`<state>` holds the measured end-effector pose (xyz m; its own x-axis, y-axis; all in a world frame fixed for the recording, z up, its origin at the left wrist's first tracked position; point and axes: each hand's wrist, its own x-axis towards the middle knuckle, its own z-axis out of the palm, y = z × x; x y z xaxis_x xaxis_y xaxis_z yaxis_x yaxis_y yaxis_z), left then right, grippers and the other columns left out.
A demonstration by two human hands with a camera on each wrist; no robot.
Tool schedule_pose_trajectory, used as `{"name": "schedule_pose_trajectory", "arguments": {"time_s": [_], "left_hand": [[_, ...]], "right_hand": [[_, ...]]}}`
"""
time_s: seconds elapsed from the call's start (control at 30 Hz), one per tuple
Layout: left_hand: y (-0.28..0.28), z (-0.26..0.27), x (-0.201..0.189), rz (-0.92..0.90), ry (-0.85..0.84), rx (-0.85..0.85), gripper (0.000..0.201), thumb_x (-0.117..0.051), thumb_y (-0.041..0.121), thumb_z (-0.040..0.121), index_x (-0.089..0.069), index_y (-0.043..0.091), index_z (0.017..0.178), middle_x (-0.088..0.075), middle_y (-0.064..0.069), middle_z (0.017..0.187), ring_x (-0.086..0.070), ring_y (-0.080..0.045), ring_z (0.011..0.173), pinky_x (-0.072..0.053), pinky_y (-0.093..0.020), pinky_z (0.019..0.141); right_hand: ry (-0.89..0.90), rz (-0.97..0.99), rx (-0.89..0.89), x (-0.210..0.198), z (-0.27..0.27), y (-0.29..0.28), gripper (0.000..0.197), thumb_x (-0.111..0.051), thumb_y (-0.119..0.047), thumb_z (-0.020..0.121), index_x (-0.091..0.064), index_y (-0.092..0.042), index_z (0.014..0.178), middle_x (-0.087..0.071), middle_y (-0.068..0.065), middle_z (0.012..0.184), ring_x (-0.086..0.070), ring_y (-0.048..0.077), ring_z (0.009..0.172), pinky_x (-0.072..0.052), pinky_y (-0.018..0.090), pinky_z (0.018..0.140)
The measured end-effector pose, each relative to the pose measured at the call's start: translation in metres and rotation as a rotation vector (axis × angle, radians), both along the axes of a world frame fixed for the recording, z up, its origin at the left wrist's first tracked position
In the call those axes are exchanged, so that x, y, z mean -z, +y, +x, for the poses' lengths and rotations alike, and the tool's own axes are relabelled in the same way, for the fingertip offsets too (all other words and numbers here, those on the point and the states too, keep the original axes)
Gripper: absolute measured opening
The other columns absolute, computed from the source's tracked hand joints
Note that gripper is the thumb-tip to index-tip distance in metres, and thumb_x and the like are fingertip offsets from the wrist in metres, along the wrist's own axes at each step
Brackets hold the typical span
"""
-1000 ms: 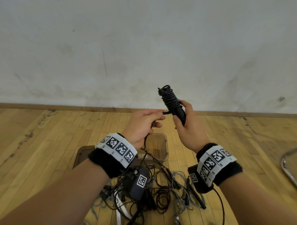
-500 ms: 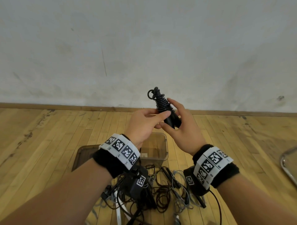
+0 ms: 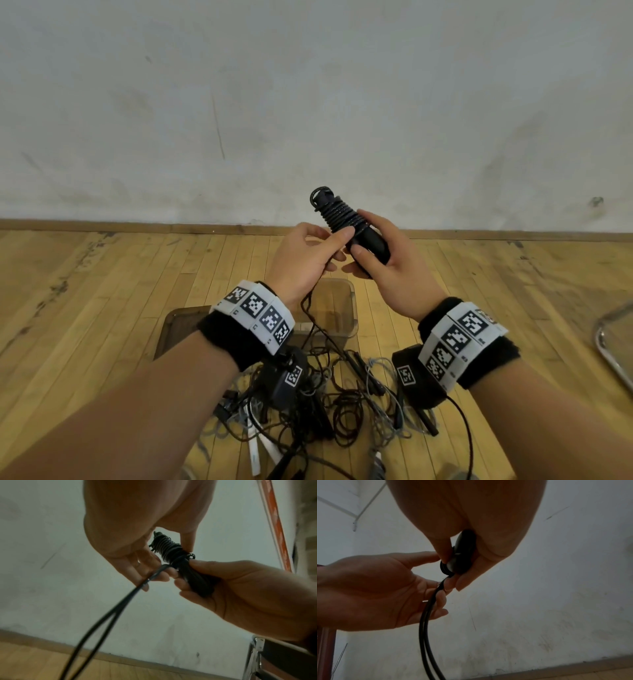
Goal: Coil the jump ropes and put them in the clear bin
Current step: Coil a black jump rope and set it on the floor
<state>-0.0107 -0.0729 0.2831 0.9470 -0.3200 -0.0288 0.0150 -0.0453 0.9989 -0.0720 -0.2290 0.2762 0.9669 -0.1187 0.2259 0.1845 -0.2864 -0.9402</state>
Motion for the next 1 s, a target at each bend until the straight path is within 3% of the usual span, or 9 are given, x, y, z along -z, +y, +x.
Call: {"name": "schedule_pose_trajectory", "arguments": {"time_s": [0.13, 0.2, 0.3, 0.43, 0.53, 0.7, 0.83, 0.93, 1.0], "left_hand": [[0.002, 0.002, -0.001, 0.112, 0.004, 0.081, 0.039, -0.062, 0.056, 0.095, -0.069, 0.02, 0.108, -0.075, 0.001, 0.079, -0.067, -0.012, 0.066, -0.058, -0.031, 0.071], [0.004, 0.004, 0.001, 0.144, 0.006, 0.076, 0.031, -0.062, 0.046, 0.098, -0.072, 0.017, 0.104, -0.071, 0.004, 0.074, -0.061, -0.009, 0.06, -0.053, -0.029, 0.065], [0.005, 0.004, 0.001, 0.135, -0.003, 0.081, 0.018, -0.065, 0.03, 0.098, -0.074, 0.014, 0.099, -0.071, 0.005, 0.072, -0.058, -0.007, 0.056, -0.051, -0.026, 0.062], [0.005, -0.001, 0.0, 0.015, 0.051, 0.072, 0.013, -0.067, 0.02, 0.098, -0.076, 0.011, 0.101, -0.079, -0.001, 0.086, -0.065, -0.006, 0.064, -0.057, -0.022, 0.067], [0.004, -0.005, -0.001, -0.069, 0.106, 0.089, 0.015, -0.066, 0.017, 0.099, -0.075, 0.009, 0.107, -0.08, -0.004, 0.095, -0.071, -0.008, 0.073, -0.06, -0.024, 0.073], [0.003, -0.009, -0.004, -0.096, 0.104, 0.08, 0.015, -0.065, 0.016, 0.099, -0.075, 0.011, 0.11, -0.08, -0.006, 0.095, -0.07, -0.009, 0.071, -0.061, -0.029, 0.078], [0.001, -0.009, -0.005, -0.07, 0.072, 0.062, 0.02, -0.066, 0.014, 0.098, -0.072, 0.015, 0.117, -0.08, -0.003, 0.093, -0.071, -0.009, 0.071, -0.06, -0.029, 0.077], [0.001, -0.008, -0.005, -0.071, 0.073, 0.031, 0.018, -0.067, 0.018, 0.097, -0.072, 0.016, 0.115, -0.08, -0.002, 0.09, -0.07, -0.008, 0.068, -0.059, -0.027, 0.072], [0.001, -0.007, -0.005, -0.073, 0.075, 0.019, 0.02, -0.069, 0.028, 0.097, -0.073, 0.016, 0.113, -0.08, -0.002, 0.09, -0.068, -0.008, 0.066, -0.057, -0.026, 0.069]], "right_hand": [[-0.049, -0.082, 0.068, 0.003, 0.001, -0.006, 0.054, -0.06, -0.011, 0.101, -0.041, -0.023, 0.151, -0.065, -0.001, 0.125, -0.075, 0.021, 0.09, -0.062, 0.039, 0.084], [-0.042, -0.121, 0.119, 0.006, 0.002, -0.011, 0.055, -0.06, -0.014, 0.102, -0.039, -0.026, 0.151, -0.066, -0.002, 0.121, -0.076, 0.018, 0.088, -0.062, 0.044, 0.085], [-0.019, -0.235, 0.205, 0.011, 0.004, -0.017, 0.061, -0.06, -0.021, 0.102, -0.033, -0.027, 0.155, -0.068, -0.01, 0.113, -0.075, 0.011, 0.089, -0.061, 0.041, 0.085], [-0.004, -0.436, 0.286, 0.013, 0.006, -0.017, 0.052, -0.062, -0.029, 0.1, -0.045, -0.027, 0.148, -0.072, -0.006, 0.104, -0.07, 0.014, 0.092, -0.055, 0.032, 0.08], [0.021, -0.51, 0.298, 0.016, 0.008, -0.014, 0.043, -0.062, -0.032, 0.098, -0.048, -0.028, 0.138, -0.071, -0.004, 0.096, -0.069, 0.017, 0.083, -0.057, 0.039, 0.073], [0.011, -0.461, 0.23, 0.02, 0.009, -0.01, 0.042, -0.058, -0.026, 0.099, -0.037, -0.029, 0.136, -0.068, -0.001, 0.088, -0.068, 0.02, 0.068, -0.058, 0.051, 0.064], [0.003, -0.33, 0.166, 0.014, 0.007, -0.001, 0.033, -0.04, -0.029, 0.108, -0.035, -0.029, 0.141, -0.068, 0.007, 0.096, -0.065, 0.028, 0.076, -0.056, 0.056, 0.073], [-0.012, -0.327, 0.143, 0.014, 0.005, 0.003, 0.034, -0.029, -0.031, 0.111, -0.033, -0.03, 0.144, -0.066, 0.004, 0.106, -0.064, 0.022, 0.084, -0.056, 0.051, 0.079], [-0.027, -0.348, 0.132, 0.013, 0.005, 0.004, 0.034, -0.032, -0.027, 0.11, -0.032, -0.029, 0.144, -0.064, -0.003, 0.103, -0.062, 0.012, 0.078, -0.056, 0.041, 0.073]]}}
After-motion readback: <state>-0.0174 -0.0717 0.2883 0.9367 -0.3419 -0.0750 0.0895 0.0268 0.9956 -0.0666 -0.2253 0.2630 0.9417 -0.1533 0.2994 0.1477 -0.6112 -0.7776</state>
